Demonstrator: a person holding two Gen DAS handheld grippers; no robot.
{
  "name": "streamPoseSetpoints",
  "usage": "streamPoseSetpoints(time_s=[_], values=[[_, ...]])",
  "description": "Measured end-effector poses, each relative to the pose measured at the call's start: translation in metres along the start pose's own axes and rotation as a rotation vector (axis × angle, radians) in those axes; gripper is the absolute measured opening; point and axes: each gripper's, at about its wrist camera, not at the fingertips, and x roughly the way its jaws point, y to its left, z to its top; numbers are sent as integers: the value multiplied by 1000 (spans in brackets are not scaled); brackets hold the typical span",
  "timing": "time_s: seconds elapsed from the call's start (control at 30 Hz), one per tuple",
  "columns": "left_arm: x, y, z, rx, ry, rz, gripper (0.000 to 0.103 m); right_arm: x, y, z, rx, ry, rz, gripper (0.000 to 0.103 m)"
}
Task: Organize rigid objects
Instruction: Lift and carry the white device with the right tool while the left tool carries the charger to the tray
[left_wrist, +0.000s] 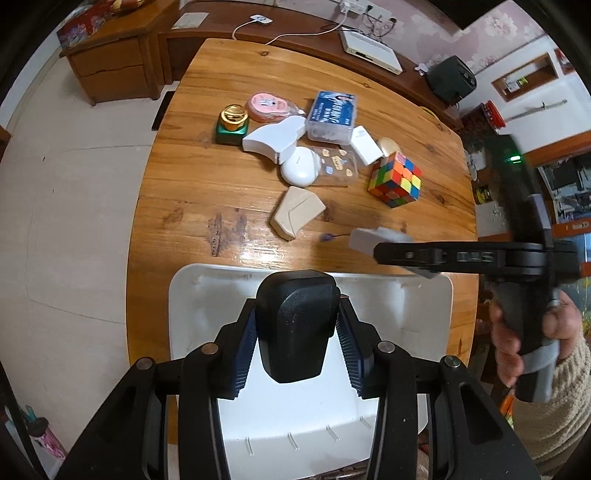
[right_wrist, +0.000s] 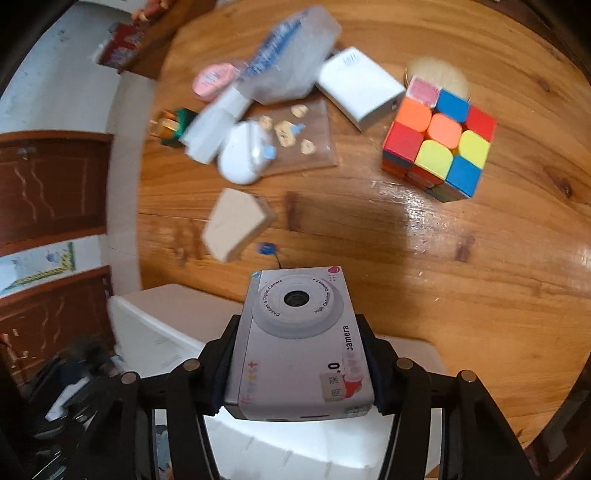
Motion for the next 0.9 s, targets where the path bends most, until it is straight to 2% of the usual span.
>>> streamPoseSetpoints(time_s=[0.1, 0.2, 0.4, 0.5, 0.6, 0.77, 0.9], values=[[-4, -6, -5, 37, 2, 0, 45, -22, 6, -17, -30, -50, 45, 57], [-6, -12, -12, 85, 12, 9, 45, -50, 19, -48, -102, -105, 70, 57], [1, -13, -33, 159, 52, 33, 45, -71, 32, -110, -207, -197, 13, 57], [17, -11, -45, 188, 79, 76, 45, -58, 32, -132, -211, -222, -39, 57], [36, -9, -52, 207, 96, 111, 45, -27, 21, -140, -149, -222, -112, 57], [67, -7, -58, 236, 107, 158, 45, 16, -14, -134, 13, -263, -253, 57], [90, -6, -59, 265, 113, 189, 45, 35, -27, -130, 79, -305, -294, 57]])
